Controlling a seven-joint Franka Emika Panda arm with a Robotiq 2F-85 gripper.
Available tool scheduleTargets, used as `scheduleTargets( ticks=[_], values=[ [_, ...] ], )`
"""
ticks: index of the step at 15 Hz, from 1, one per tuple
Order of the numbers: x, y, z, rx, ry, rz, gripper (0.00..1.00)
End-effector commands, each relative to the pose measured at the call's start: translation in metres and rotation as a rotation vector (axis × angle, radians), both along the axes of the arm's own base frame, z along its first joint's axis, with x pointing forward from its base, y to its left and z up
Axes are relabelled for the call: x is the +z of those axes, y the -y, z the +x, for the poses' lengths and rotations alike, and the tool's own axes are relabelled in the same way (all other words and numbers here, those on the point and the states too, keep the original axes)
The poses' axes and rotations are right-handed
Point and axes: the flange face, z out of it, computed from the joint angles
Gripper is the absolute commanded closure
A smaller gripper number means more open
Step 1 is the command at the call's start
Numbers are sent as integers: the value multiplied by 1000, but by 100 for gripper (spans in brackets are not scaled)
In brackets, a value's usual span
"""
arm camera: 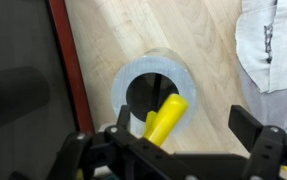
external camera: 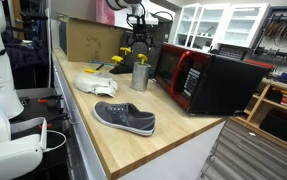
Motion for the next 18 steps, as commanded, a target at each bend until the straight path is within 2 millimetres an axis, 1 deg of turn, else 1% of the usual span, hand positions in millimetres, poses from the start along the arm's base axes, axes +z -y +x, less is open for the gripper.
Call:
scheduleTargets(
  ticks=[1,5,12,14,18],
  values=[
    [7,-2,10,16,-16,-6,0],
    [11,2,15,-29,-7,-6,0],
    [15,1,23,2,-2,7,0],
    [12,0,26,6,-16,8,0],
    [0,-5,35,-16,-69,-17,0]
  ],
)
